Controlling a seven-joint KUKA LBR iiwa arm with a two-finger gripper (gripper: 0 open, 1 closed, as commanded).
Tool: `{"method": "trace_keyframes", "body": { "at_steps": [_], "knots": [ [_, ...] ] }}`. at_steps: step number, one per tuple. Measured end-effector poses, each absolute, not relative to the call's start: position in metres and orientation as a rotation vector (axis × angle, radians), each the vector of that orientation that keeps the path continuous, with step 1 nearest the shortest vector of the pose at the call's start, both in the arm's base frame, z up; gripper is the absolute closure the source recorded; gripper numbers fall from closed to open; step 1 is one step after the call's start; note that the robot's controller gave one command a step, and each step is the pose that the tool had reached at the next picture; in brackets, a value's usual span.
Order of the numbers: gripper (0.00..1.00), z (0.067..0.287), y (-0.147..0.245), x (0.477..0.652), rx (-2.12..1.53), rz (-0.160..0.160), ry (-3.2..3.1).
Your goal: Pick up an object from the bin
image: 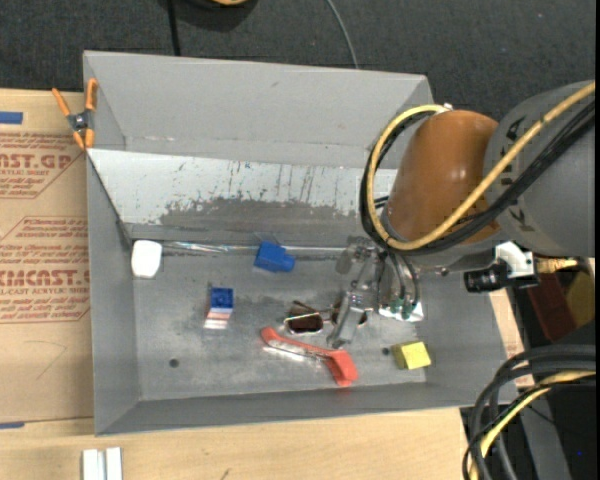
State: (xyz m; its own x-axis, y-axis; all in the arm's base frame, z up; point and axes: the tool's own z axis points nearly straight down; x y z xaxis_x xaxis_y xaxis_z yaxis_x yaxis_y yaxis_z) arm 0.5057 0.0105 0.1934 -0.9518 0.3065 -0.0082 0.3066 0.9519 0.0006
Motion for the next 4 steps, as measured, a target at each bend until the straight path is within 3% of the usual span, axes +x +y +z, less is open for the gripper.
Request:
{"method": "trace_keyframes", "body": {
  "at_steps": [2, 3, 4],
  "knots": [
    [0.00, 0.146, 0.027, 0.497, -0.078, -0.003, 3.133],
    [0.00, 0.126, 0.024, 0.506, 0.256, 0.001, 3.120],
    [0.00, 0.095, 0.003, 0.505, 0.218, -0.002, 3.125]
  ]
}}
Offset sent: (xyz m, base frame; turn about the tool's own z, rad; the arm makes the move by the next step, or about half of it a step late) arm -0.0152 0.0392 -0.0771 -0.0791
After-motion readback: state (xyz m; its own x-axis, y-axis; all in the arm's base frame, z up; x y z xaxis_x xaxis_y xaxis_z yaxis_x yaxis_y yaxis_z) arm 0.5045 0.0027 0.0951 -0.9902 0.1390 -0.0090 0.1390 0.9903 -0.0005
